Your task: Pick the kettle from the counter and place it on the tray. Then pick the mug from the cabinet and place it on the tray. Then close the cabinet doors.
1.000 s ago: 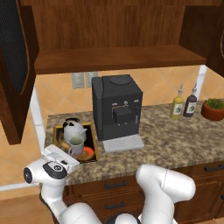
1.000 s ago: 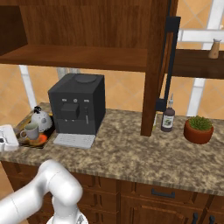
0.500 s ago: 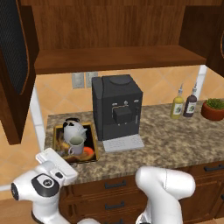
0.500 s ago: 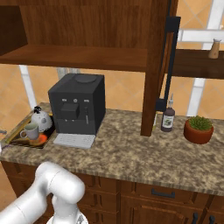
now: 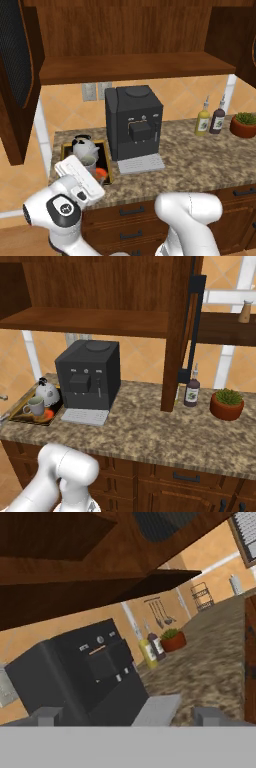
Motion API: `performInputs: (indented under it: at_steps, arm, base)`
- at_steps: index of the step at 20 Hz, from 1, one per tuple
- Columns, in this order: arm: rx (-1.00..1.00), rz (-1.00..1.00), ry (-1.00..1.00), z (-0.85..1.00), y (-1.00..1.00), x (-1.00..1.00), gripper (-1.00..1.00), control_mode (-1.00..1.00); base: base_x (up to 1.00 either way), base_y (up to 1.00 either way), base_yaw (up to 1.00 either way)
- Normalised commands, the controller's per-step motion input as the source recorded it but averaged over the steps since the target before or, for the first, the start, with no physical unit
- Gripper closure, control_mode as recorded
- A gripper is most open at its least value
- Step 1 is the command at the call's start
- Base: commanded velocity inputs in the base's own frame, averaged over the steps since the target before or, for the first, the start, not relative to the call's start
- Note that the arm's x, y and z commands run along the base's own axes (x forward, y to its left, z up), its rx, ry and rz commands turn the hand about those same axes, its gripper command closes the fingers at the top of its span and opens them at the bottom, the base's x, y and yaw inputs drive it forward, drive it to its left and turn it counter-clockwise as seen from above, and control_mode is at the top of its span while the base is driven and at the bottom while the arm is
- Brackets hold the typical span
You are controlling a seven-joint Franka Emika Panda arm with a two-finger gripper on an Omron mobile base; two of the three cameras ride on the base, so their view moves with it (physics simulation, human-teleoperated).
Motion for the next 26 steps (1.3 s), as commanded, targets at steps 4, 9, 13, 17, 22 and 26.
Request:
performInputs:
  at_steps: [4,9,13,17,22,26]
  arm:
    - [0.00,-0.06,-0.07,0.44,-0.38,-0.03,-1.00,-1.00]
    - [-0.10,-0.02,-0.08,0.22,0.12,-0.01,-1.00,-1.00]
    - [-0.12,-0.02,0.00,0.00,0.06,-0.02,-1.00,-1.00]
    - [-0.34,-0.16,-0.03,0.56,0.62,-0.15,-1.00,-1.00]
    - [-0.15,-0.11,0.04,0.11,0.39,0.09,-1.00,-1.00]
    - [0.00,0.00,0.00,0.00,0.01,0.01,-1.00,-1.00]
  base:
    - [0.00,0.00,0.00]
    - [0.00,0.00,0.00]
    - [0.00,0.00,0.00]
    - [0.00,0.00,0.00]
    - [0.00,0.00,0.00]
    - [0.00,0.00,0.00]
